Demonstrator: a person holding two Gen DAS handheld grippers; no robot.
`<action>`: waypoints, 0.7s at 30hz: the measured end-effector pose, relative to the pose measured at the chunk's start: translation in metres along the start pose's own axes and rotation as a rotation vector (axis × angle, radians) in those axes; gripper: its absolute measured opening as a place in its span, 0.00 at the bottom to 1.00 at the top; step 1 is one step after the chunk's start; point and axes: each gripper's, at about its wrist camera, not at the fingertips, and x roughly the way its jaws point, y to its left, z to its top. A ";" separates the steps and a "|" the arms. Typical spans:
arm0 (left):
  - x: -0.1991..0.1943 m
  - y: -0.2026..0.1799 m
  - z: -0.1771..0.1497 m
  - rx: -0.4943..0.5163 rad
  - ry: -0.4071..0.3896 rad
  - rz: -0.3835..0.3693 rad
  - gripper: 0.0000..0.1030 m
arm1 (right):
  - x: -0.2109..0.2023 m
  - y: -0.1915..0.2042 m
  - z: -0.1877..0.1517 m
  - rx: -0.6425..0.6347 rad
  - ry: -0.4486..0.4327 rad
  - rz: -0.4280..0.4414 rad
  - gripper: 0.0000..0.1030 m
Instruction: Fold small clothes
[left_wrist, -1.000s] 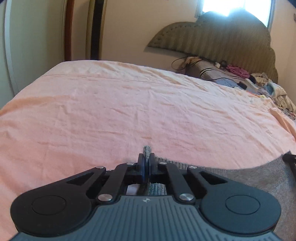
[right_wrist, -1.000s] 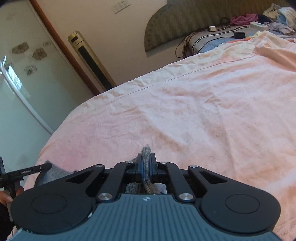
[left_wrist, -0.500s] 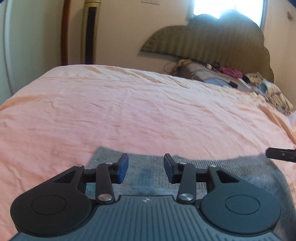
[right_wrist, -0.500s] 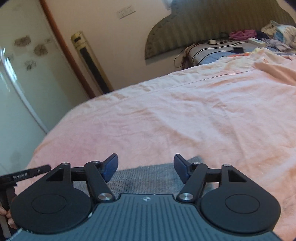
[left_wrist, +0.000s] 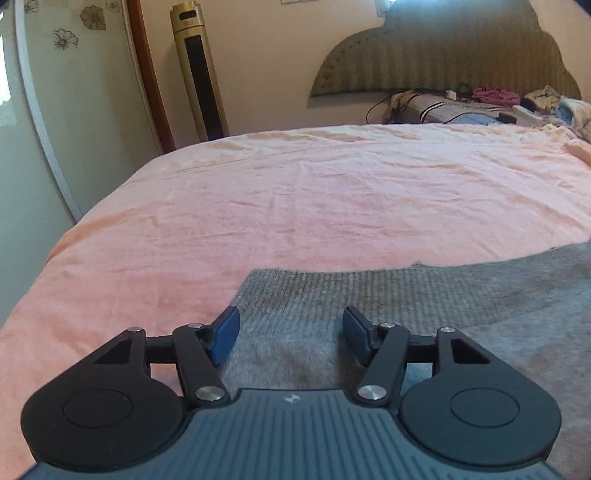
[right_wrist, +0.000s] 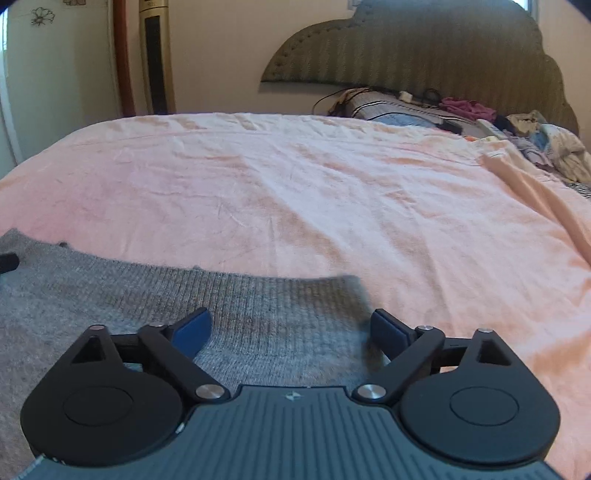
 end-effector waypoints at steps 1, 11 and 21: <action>-0.013 -0.002 -0.004 -0.018 -0.020 -0.049 0.68 | -0.015 0.005 -0.004 0.014 -0.039 0.061 0.94; -0.004 0.012 -0.035 -0.027 0.015 -0.133 0.85 | -0.013 -0.004 -0.049 0.026 -0.018 0.130 1.00; -0.050 -0.012 -0.036 -0.036 0.043 -0.091 0.88 | -0.058 0.031 -0.047 0.028 -0.044 0.167 1.00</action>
